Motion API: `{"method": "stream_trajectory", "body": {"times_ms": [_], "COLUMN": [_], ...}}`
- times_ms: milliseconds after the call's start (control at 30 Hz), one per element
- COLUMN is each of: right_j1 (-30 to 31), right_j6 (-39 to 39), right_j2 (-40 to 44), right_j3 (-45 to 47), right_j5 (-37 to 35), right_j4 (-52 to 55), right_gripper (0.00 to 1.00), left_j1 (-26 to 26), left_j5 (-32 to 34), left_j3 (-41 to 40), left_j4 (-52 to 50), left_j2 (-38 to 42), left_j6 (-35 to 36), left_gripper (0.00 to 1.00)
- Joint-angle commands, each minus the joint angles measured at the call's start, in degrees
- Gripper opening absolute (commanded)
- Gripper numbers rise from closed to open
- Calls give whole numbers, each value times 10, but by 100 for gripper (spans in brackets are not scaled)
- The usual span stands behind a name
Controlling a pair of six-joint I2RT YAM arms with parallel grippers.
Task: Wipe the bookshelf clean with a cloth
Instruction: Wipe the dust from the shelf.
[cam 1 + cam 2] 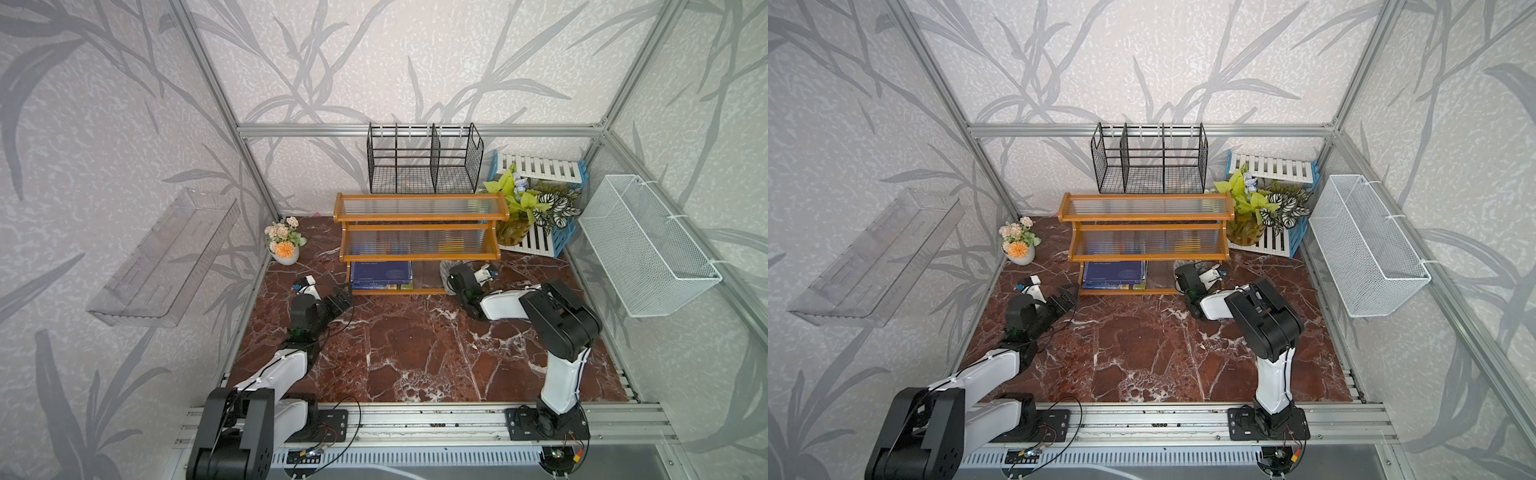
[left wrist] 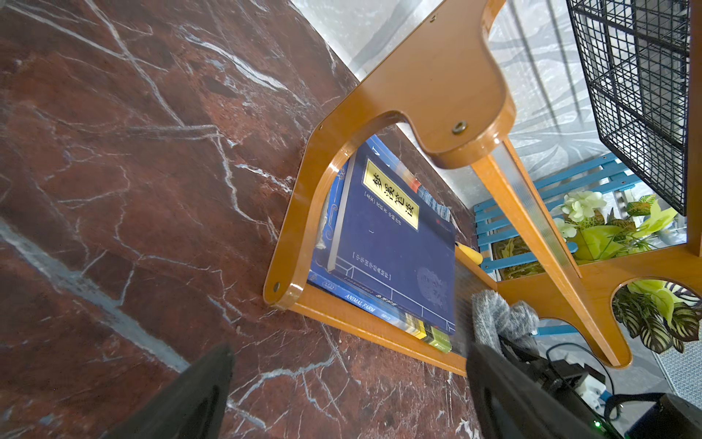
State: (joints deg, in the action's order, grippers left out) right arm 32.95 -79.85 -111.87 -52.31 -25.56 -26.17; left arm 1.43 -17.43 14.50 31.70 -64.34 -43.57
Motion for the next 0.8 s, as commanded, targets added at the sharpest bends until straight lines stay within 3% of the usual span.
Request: {"method": "stream_trajectory", "body": {"times_ms": [0,233,333,767], "right_j1": [34,74,69,-12], "right_j6": [18,-9,-23,-114], "right_j2": [-42,-119,-123,3], "right_j3": [-25,-82,-67,50], "right_j5": [65,113,94,-43], "right_j4": [32,21,20,110], "right_gripper": [0,0,0,0], "left_j1": [2,3,3,2], "left_j5": [6,0,-1,1], "left_j3": [-8,-12,-12,-10], "left_j4": [5,15,14,15], "left_j2": [5,0,2,3], "left_j6": [2,-2,-3,-4], "left_gripper": [100,100,100,100]}}
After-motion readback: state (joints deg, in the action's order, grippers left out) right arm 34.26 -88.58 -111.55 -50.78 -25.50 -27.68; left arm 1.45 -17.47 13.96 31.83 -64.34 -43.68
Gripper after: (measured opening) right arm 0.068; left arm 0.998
